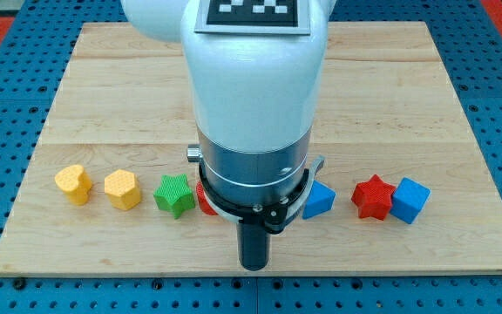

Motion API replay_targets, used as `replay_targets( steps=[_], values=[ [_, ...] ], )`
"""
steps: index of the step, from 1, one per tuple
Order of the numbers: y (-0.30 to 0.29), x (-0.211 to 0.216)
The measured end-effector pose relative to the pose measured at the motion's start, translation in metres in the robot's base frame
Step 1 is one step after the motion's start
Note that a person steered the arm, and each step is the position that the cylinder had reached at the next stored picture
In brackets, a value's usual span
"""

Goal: Move the red circle diagonal to the red star

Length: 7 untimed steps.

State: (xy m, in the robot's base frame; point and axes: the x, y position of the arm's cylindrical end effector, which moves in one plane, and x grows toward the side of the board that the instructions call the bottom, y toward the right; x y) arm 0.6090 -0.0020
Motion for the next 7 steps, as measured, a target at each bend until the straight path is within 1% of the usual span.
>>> replay_targets(
  steps=[3, 4, 5, 7],
  values=[
    [-0.002, -0.001],
    [0.053, -0.019],
    [0.098, -0.014],
    [0.142, -0.055]
  ],
)
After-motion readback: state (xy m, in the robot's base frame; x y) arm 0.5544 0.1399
